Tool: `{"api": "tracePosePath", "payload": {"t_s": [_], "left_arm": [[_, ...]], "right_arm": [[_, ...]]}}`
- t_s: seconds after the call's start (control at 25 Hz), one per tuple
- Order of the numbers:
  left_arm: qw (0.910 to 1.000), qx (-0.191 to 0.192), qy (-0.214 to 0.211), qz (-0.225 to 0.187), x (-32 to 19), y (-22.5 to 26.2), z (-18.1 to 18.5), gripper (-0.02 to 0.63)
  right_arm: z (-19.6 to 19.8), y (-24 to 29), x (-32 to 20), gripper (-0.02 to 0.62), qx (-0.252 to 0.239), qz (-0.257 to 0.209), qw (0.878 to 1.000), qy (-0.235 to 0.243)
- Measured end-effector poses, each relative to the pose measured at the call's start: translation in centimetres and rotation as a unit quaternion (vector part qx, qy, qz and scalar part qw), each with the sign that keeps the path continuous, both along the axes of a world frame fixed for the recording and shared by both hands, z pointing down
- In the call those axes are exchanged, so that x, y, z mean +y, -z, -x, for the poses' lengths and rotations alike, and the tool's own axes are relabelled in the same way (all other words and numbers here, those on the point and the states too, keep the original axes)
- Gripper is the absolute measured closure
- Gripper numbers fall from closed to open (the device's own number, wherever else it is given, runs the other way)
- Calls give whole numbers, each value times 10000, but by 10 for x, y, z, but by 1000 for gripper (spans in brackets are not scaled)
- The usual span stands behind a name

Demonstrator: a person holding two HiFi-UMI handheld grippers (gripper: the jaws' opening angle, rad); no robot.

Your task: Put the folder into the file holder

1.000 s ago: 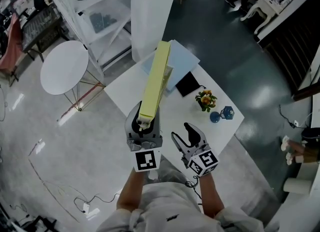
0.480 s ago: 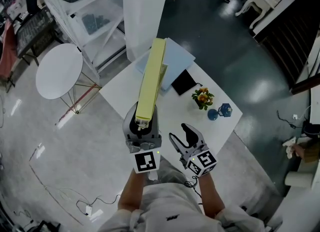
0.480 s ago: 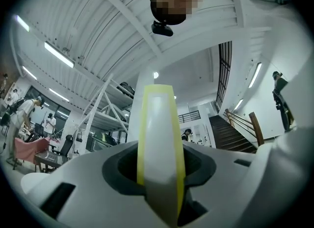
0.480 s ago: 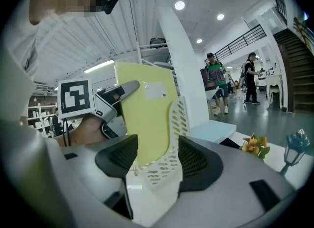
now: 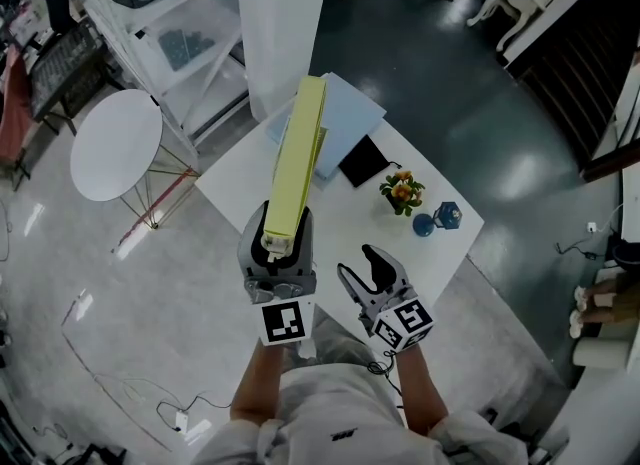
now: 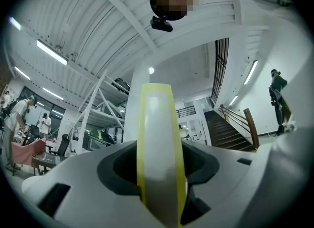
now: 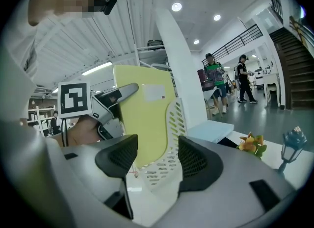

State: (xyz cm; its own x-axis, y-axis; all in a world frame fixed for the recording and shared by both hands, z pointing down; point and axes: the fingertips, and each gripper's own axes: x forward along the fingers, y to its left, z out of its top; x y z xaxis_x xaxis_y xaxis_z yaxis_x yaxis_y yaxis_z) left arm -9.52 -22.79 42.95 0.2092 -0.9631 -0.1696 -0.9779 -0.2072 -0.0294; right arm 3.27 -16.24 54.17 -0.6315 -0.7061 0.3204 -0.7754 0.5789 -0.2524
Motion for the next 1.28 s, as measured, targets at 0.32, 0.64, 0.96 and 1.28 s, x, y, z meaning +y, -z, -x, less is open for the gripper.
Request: {"api": "tracePosePath", "payload": {"t_s": [0.32, 0.64, 0.96, 1.28], "left_arm": [[9934, -896, -454, 547, -10, 10, -1, 384], [9992, 60, -119, 365, -3, 15, 13, 436], [9983, 156, -145, -548, 11, 26, 8, 435], [9948, 339, -72, -962, 11, 4, 13, 433]], "right_arm": [[-2, 2, -2, 334, -126, 14, 9999, -35], [2, 5, 2, 334, -188, -13, 9998, 2], [-3, -6, 8, 339, -216, -16, 9998, -47], [-6, -33, 17, 345, -227, -180, 9994, -162]]}}
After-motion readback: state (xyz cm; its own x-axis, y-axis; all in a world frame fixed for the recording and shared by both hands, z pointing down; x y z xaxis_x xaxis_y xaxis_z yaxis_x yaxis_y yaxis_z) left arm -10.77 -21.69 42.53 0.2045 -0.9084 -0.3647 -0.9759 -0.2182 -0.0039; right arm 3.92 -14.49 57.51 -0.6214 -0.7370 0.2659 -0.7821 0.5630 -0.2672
